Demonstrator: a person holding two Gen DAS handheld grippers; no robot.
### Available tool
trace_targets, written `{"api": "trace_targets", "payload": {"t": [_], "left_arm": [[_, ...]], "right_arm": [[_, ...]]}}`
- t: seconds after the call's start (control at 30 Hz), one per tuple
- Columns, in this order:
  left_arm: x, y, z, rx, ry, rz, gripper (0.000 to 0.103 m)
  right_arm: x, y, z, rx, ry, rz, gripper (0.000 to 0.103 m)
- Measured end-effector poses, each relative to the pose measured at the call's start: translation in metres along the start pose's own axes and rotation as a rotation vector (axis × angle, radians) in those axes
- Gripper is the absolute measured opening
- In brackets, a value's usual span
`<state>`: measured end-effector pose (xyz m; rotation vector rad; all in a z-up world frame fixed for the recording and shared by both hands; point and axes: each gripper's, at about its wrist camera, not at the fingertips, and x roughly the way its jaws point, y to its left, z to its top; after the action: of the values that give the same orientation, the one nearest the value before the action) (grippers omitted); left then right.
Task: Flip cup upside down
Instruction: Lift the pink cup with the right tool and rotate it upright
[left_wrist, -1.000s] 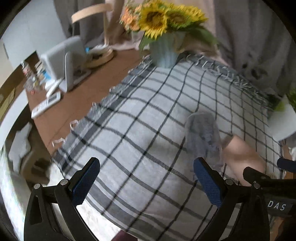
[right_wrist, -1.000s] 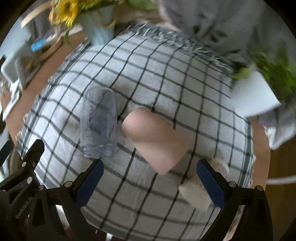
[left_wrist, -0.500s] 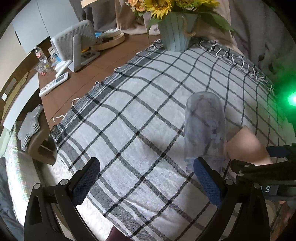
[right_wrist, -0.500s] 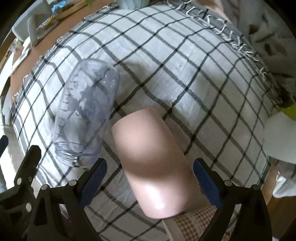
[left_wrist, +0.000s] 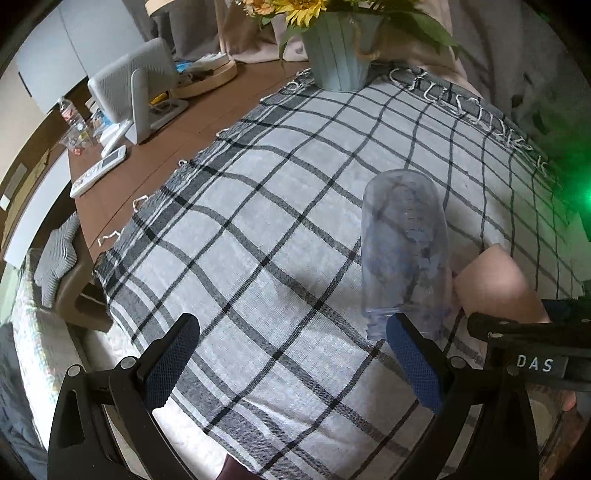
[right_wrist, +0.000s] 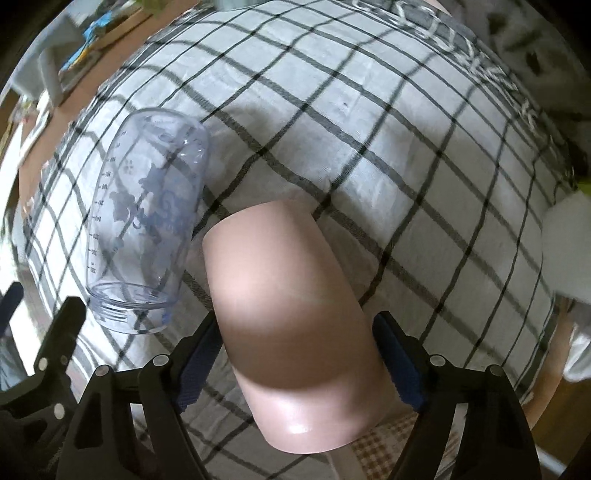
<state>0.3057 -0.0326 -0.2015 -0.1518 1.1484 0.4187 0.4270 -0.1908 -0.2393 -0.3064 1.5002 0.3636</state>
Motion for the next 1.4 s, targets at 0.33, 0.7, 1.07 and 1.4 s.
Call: {"api": "trace_targets", "payload": {"t": [0.33,0.7,1.07,1.4], "left_arm": [[-0.017,0.018,0.009,0.135,-0.067,-0.048,0.103],[-0.016,0.04,0.018,0.29,-0.096,-0.149,0.103],[-0.013,0.051,0.013,0.459,-0.129,-0.197,0.103],[-0.011,0.048,0.005,0.529,-0.112,-0.22,0.103]], "right_arm": [[-0.042,-0.019,-0.045,0.232,-0.091,0.026,0.074],[-0.038,0.037,-0.091,0.463,-0.123,0.01,0.071],[-0.014,0.073,-0.122,0.681,-0.104,0.014,0.07],[-0.013,0.091,-0.131,0.722,-0.116,-0.023,0.07]]}}
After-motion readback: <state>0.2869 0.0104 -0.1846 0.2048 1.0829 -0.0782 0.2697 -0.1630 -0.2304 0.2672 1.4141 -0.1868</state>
